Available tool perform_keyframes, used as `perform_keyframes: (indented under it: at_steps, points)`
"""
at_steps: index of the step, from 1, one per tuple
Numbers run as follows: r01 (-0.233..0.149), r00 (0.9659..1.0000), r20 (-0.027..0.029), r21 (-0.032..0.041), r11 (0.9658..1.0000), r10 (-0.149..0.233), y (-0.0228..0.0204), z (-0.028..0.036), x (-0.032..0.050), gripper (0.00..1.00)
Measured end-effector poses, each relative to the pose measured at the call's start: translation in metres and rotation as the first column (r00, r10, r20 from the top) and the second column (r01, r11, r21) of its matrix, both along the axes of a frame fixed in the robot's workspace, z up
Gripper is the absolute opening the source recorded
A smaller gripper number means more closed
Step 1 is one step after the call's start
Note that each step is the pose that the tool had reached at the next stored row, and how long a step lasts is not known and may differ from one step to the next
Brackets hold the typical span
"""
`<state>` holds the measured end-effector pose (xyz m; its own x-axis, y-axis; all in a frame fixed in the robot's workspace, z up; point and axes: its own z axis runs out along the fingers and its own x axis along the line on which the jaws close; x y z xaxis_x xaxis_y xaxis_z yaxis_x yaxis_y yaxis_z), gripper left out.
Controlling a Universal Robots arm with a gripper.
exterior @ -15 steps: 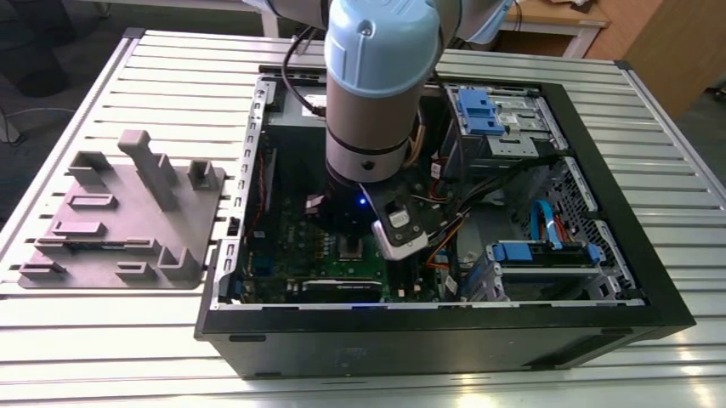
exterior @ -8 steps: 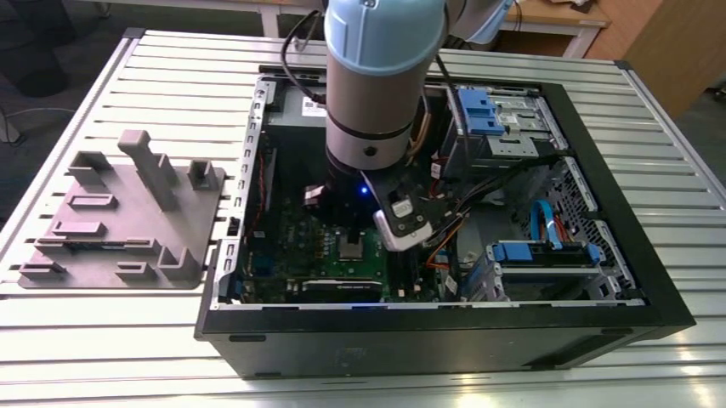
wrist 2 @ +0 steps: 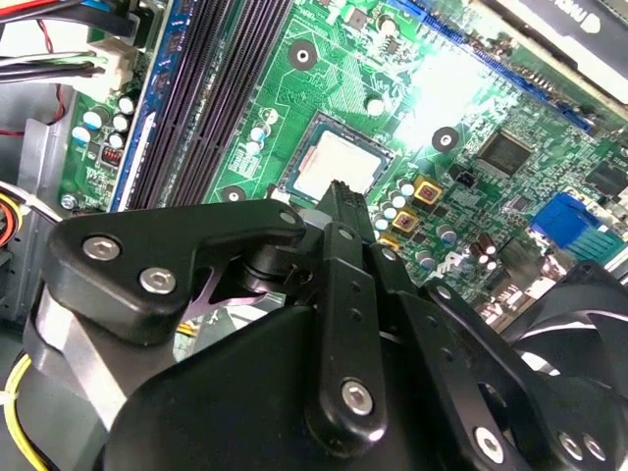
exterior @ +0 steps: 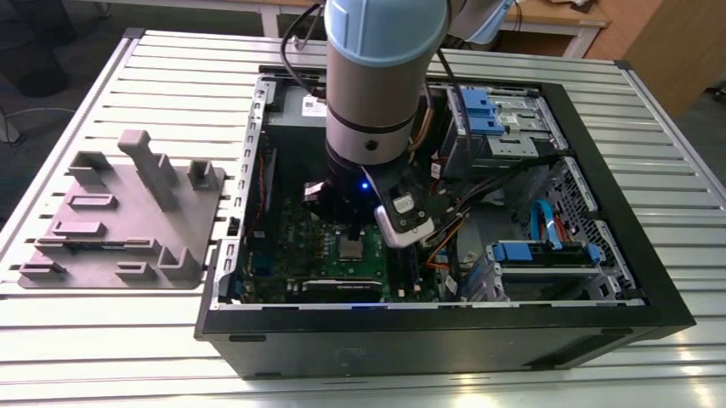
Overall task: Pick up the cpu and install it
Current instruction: 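Close the cpu cover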
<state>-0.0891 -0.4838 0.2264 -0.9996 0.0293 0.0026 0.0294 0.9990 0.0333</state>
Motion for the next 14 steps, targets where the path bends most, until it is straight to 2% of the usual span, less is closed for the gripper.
perform_keyframes:
  at_steps: [5, 14]
  points:
    - [0.000, 1.0000, -0.0001, -0.0002, 1.0000, 0.000, 0.0008, 0.0014, 0.0000, 0.10]
    - [0.000, 1.0000, 0.0000, 0.0000, 1.0000, 0.000, 0.0075, 0.0013, 0.0014, 0.10]
